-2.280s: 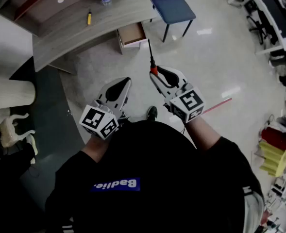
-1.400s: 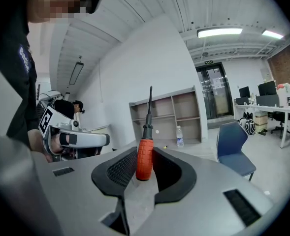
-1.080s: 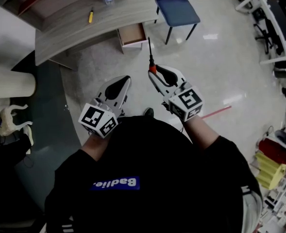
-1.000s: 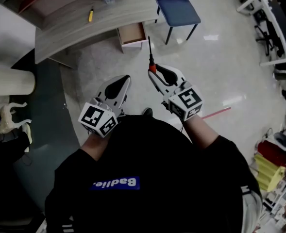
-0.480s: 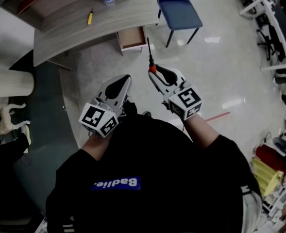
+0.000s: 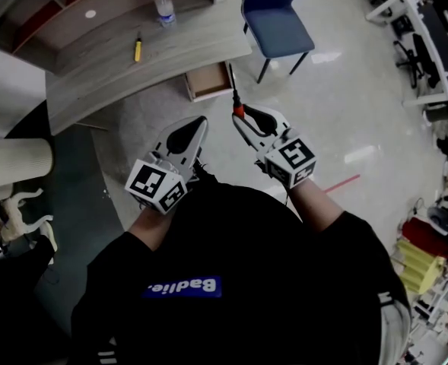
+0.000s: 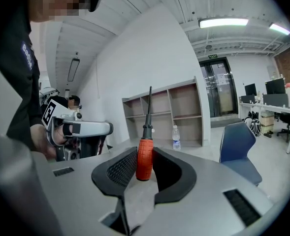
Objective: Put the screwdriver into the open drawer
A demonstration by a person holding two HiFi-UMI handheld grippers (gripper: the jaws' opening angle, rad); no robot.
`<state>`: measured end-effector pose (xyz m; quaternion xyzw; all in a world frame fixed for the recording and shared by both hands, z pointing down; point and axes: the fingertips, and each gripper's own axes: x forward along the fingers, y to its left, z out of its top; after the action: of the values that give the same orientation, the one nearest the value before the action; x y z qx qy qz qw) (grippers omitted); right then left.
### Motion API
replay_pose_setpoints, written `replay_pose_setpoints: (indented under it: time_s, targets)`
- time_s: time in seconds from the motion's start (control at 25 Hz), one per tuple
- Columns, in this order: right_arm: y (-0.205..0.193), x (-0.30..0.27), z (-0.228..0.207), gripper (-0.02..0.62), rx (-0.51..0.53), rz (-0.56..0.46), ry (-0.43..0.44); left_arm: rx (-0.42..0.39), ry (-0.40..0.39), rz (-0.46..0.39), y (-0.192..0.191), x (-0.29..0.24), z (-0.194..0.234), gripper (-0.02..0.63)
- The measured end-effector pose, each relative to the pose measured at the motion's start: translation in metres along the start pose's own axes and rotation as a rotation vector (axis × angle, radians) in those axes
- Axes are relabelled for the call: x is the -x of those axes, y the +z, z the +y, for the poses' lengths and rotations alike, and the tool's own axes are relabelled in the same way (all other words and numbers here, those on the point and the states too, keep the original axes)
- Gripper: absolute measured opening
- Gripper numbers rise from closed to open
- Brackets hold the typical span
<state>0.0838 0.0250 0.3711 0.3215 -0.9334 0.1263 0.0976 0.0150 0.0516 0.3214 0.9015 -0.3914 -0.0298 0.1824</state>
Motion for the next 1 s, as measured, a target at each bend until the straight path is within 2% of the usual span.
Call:
replay_pose_setpoints:
  time_s: [0.32,0.52,0.76,1.0]
  targets:
    - [0.009,-0.05,-0.016,0.12,0.038,0.043,-0.039,0.025,-0.051,0.01,0.017,-0.014,0.058,0.002]
    - [0.007,-0.067,-0.028,0.12,0.034,0.055,-0.05,0.03,-0.053,0.018,0.02,-0.023,0.08,0.003]
    - [-0.003,-0.076,-0.047,0.12,0.046,0.09,-0.02,0.048,-0.019,0.027,0.017,-0.038,0.087,0.002]
    - [-0.025,-0.085,-0.07,0.12,0.047,0.14,0.049,0.061,0.076,0.017,0.012,-0.053,0.091,0.003]
